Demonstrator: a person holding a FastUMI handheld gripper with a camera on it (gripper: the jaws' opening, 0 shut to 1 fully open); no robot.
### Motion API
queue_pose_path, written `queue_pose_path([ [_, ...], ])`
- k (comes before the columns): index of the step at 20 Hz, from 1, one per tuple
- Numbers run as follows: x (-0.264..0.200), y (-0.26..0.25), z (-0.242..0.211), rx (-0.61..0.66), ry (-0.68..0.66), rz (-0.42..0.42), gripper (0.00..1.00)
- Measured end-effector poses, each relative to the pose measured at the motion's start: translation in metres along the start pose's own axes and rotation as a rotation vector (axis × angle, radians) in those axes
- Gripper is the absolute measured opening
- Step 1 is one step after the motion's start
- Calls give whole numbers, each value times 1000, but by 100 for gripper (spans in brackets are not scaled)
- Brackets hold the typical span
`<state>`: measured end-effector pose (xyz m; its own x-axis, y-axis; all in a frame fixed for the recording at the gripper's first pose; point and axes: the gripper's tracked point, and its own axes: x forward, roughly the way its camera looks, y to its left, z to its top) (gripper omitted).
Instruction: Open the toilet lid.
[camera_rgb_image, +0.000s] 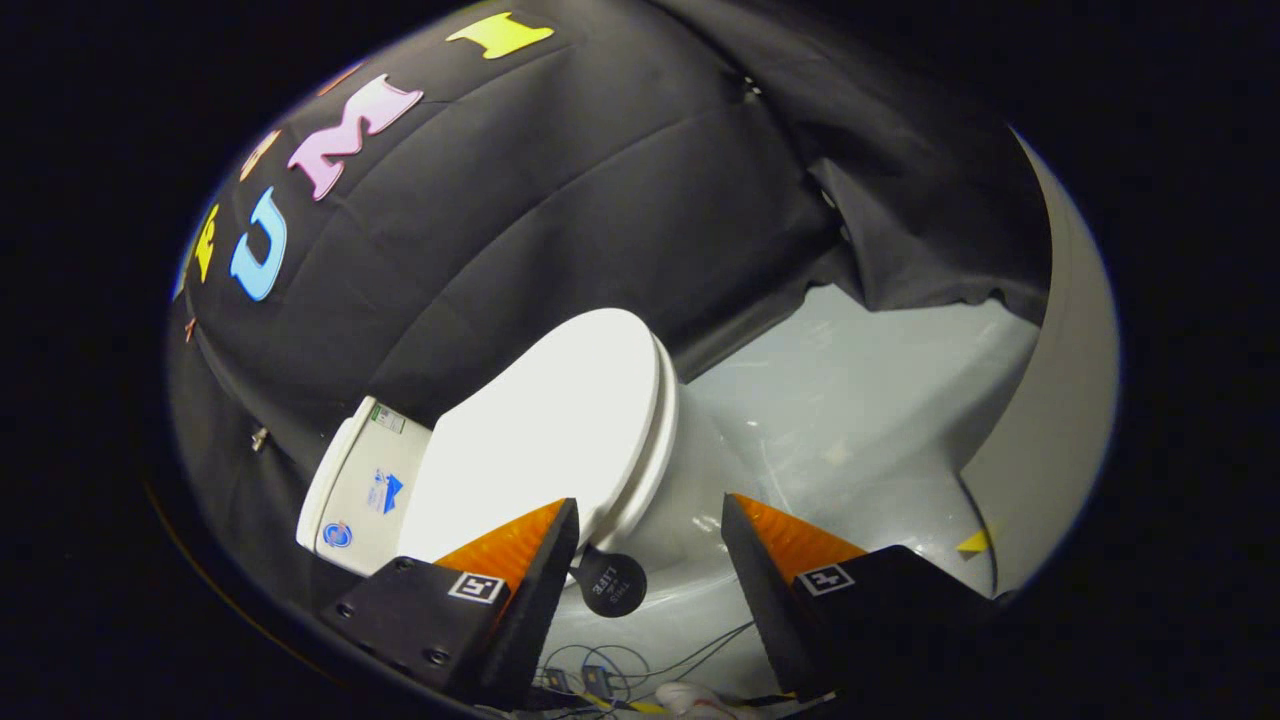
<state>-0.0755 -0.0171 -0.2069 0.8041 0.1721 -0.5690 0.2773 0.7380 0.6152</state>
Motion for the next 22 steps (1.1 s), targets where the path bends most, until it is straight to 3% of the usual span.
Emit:
queue_pose_path([
  [3, 1, -1, -14, 80, 52, 13, 90],
  [5, 3, -1, -20, 123, 76, 10, 61],
  [8, 1, 5, -29, 195, 118, 41, 61],
  [9, 5, 5, -32, 212, 129, 50, 45],
  [14, 4, 15, -40, 289, 182, 120, 46],
  [16, 21, 11, -45, 302, 163, 98, 45],
  [18, 5, 11, -40, 331, 188, 106, 18],
  [22, 7, 13, -42, 356, 198, 112, 18],
])
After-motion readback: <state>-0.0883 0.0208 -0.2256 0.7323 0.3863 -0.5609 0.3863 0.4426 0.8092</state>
